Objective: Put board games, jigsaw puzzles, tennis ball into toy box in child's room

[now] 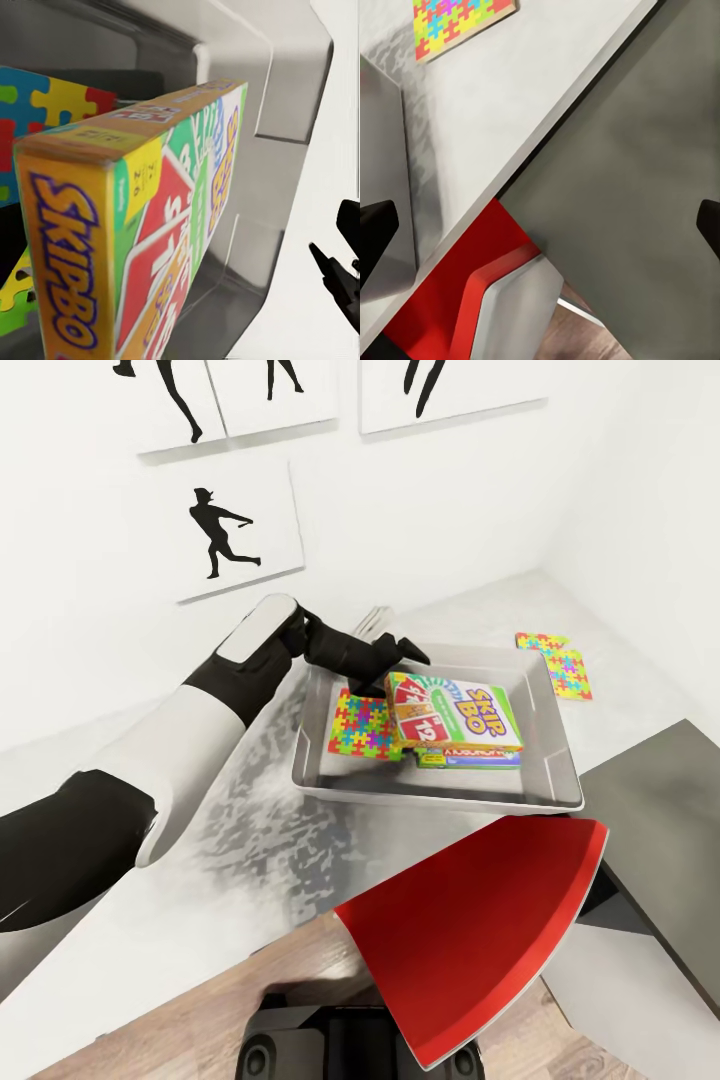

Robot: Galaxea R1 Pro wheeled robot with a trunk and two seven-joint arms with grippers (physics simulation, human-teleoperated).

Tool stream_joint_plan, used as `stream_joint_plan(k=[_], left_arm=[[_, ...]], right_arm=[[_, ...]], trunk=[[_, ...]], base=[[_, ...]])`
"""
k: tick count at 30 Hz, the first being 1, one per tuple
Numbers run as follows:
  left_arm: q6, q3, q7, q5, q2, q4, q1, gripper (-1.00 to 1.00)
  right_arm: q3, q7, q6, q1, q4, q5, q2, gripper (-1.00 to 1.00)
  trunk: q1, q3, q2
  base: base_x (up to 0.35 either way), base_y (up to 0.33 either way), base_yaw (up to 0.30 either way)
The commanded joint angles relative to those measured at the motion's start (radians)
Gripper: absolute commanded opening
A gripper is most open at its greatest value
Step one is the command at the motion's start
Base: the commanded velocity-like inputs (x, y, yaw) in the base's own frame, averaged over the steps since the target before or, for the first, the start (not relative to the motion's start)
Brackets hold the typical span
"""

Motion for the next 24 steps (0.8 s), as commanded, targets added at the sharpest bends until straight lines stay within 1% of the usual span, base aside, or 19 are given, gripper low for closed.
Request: stream_joint_plan(k=[1, 2, 3, 8, 12, 13, 18, 24], left_arm=[[0.0, -0.002, 0.015, 0.024, 0.001, -0.001, -0.001, 1.0], [0.0, -0.002, 0.022, 0.041, 0.002, -0.002, -0.001, 1.0], [0.0, -0.002, 0.022, 0.041, 0.002, -0.002, -0.001, 1.0], [0.001, -0.004, 0.071, 0.131, 0.01, -0.032, 0.003, 1.0], [0.002, -0.003, 0.109, 0.175, 0.017, -0.073, 0.009, 1.0], [0.002, -0.003, 0.109, 0.175, 0.017, -0.073, 0.009, 1.0], [0.002, -0.005, 0.129, 0.203, 0.023, -0.099, 0.013, 1.0], [0.004, -0.005, 0.134, 0.212, 0.026, -0.106, 0.014, 1.0]], right_arm=[[-0.001, 0.01, 0.005, -0.001, 0.0, 0.01, 0.0, 1.0], [-0.001, 0.01, 0.005, -0.001, 0.0, 0.01, 0.0, 1.0], [-0.001, 0.01, 0.005, -0.001, 0.0, 0.01, 0.0, 1.0], [-0.001, 0.01, 0.005, -0.001, 0.0, 0.01, 0.0, 1.0], [-0.001, 0.01, 0.005, -0.001, 0.0, 0.01, 0.0, 1.0], [-0.001, 0.01, 0.005, -0.001, 0.0, 0.01, 0.0, 1.0], [-0.001, 0.01, 0.005, -0.001, 0.0, 0.01, 0.0, 1.0], [-0.001, 0.01, 0.005, -0.001, 0.0, 0.01, 0.0, 1.0]], trunk=[[0.001, -0.001, -0.002], [0.001, -0.001, -0.002], [0.001, -0.001, -0.002], [0.001, -0.001, -0.002], [0.001, -0.001, -0.002], [0.001, -0.001, -0.002], [0.001, -0.001, -0.002], [0.001, -0.001, -0.002]], base=[[0.0, 0.0, 0.0], [0.0, 0.0, 0.0], [0.0, 0.0, 0.0], [0.0, 0.0, 0.0], [0.0, 0.0, 0.0], [0.0, 0.0, 0.0], [0.0, 0.0, 0.0], [0.0, 0.0, 0.0]])
